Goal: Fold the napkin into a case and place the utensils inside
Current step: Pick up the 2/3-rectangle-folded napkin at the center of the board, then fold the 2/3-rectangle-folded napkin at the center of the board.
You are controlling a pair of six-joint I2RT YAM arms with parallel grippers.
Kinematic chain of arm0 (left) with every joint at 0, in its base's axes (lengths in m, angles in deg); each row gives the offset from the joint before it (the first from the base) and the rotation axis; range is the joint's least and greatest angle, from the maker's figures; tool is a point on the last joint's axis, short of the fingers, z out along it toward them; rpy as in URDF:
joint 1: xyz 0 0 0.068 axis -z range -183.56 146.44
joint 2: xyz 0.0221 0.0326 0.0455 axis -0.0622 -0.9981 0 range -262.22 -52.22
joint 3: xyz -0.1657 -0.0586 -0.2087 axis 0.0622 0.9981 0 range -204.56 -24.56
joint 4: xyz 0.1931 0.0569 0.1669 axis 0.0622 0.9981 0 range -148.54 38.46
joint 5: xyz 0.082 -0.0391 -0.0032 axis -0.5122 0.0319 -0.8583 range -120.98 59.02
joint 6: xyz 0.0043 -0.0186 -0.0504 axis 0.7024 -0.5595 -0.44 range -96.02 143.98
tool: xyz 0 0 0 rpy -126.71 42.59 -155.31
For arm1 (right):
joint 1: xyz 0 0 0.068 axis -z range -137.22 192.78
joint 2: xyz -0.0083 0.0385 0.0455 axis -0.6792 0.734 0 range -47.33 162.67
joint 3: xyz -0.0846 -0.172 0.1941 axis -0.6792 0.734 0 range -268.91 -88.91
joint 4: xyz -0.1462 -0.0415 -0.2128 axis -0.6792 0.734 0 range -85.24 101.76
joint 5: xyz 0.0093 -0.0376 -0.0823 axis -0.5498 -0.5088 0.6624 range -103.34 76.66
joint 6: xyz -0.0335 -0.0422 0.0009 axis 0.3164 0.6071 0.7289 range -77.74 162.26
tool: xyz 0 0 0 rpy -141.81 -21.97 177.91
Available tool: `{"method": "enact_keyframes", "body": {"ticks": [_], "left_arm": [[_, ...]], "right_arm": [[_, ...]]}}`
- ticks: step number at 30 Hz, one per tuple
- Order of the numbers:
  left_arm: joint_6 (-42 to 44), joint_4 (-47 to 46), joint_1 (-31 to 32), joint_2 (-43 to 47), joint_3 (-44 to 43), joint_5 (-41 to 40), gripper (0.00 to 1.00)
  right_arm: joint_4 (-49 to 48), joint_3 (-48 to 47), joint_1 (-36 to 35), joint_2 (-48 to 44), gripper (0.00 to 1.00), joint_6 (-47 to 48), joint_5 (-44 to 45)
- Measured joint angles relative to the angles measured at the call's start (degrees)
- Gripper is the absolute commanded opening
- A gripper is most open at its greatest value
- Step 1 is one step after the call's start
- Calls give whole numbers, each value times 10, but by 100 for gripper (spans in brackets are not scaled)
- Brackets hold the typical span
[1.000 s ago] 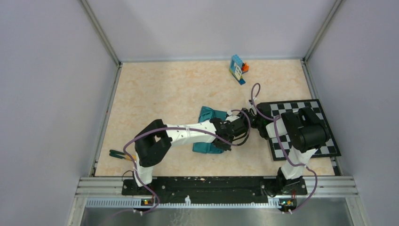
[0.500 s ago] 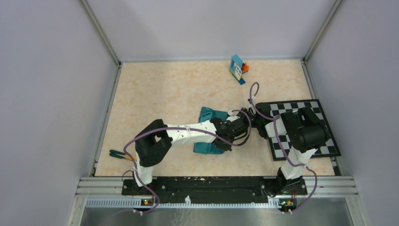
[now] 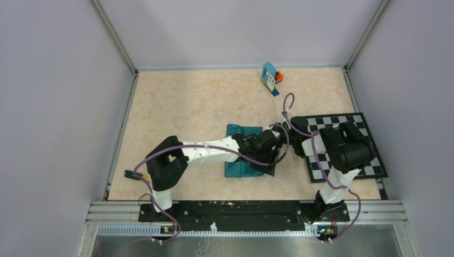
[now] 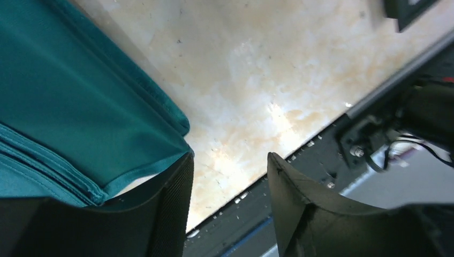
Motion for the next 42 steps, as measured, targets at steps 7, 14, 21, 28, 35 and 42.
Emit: {"method": "enact_keyframes", "body": {"ticks": [7, 14, 21, 28, 35, 42], "left_arm": [[-9, -117, -128, 172, 165, 115, 27], [-21, -210, -313, 227, 261, 191, 12], [-11, -250, -324, 144, 257, 187, 0], [-17, -274, -337, 58, 254, 166, 0], [-18, -320, -337, 49, 259, 167, 0], [-23, -366, -337, 52, 283, 174, 0]], "right_arm": [[7, 0, 0, -1, 0, 17, 9], [43, -12, -4, -5, 0, 38, 26], [94, -31, -26, -32, 0, 69, 58], [151, -52, -49, -54, 0, 99, 95], [238, -113, -104, -70, 0, 140, 166], [355, -233, -200, -56, 0, 165, 295]]}}
